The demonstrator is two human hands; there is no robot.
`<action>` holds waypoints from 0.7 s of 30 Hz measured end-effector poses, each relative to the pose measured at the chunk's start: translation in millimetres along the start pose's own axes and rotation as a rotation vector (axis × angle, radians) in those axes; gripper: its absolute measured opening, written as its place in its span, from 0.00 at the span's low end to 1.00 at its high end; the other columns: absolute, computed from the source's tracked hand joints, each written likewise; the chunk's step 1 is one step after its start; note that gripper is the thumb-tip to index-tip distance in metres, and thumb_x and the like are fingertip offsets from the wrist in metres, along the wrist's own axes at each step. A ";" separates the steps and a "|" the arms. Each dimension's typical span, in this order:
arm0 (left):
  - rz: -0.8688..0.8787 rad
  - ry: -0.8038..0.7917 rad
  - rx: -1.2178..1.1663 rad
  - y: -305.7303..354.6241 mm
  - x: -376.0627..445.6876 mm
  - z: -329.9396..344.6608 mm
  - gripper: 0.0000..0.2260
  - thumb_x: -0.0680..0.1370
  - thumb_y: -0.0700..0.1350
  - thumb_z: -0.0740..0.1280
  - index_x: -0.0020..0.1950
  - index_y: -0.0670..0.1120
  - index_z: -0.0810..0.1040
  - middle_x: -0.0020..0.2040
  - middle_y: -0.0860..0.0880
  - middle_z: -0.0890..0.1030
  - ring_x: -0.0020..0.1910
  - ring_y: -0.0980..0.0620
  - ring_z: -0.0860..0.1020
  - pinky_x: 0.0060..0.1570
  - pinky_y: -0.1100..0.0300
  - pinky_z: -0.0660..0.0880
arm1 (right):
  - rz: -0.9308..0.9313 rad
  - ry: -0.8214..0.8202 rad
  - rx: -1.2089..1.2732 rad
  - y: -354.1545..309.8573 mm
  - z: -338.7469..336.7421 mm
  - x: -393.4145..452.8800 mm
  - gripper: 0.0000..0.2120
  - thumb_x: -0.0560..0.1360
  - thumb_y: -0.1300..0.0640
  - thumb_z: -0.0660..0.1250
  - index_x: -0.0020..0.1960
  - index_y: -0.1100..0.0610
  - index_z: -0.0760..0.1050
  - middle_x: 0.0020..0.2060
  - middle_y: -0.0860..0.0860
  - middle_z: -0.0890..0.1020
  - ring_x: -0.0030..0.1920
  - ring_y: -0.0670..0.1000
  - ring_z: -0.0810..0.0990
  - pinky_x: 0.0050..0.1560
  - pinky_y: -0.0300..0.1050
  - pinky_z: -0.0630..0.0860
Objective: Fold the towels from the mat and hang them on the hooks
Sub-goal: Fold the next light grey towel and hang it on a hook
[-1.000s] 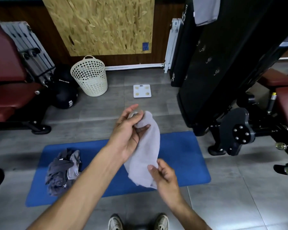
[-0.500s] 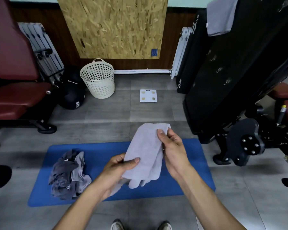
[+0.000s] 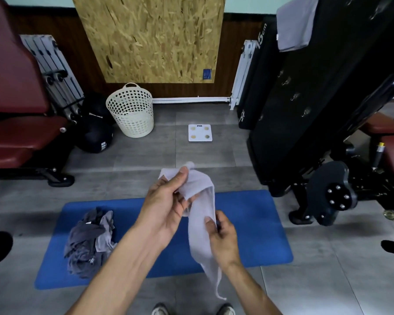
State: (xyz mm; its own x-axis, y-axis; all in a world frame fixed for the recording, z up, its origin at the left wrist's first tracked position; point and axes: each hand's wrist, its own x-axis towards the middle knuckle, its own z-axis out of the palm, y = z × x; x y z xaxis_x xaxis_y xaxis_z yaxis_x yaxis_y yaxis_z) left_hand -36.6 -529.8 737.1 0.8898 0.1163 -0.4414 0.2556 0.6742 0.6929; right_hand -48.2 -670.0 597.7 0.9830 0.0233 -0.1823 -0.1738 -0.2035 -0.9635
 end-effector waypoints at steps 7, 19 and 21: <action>0.108 0.183 0.044 8.2 25.8 -37.0 0.09 0.79 0.41 0.63 0.58 0.42 0.76 0.60 0.40 0.80 0.50 0.43 0.82 0.43 0.57 0.80 | -0.103 -0.092 -0.127 -8.9 -36.0 32.4 0.10 0.79 0.57 0.65 0.40 0.59 0.75 0.30 0.50 0.74 0.32 0.45 0.70 0.35 0.45 0.70; 0.341 -0.328 1.259 -11.1 44.2 -5.1 0.06 0.71 0.40 0.76 0.41 0.43 0.79 0.34 0.45 0.81 0.29 0.51 0.79 0.33 0.52 0.78 | -0.235 -0.301 -0.215 -97.8 -55.7 46.6 0.06 0.75 0.57 0.71 0.43 0.54 0.74 0.28 0.48 0.75 0.30 0.47 0.70 0.30 0.39 0.67; 0.420 -0.278 1.327 -2.4 47.2 -0.9 0.07 0.70 0.40 0.75 0.37 0.45 0.78 0.30 0.48 0.80 0.26 0.50 0.79 0.29 0.54 0.77 | -0.166 -0.455 -0.289 -88.3 -72.7 54.3 0.05 0.76 0.55 0.69 0.46 0.53 0.74 0.33 0.49 0.76 0.34 0.45 0.72 0.34 0.40 0.69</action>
State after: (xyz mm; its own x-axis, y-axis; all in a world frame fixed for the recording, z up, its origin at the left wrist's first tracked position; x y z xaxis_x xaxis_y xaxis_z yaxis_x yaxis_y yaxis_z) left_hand 4.4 -525.2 714.1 0.9917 -0.1165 -0.0547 -0.0211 -0.5664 0.8239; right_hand 24.9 -722.0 687.1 0.8597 0.4849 -0.1604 0.0673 -0.4189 -0.9055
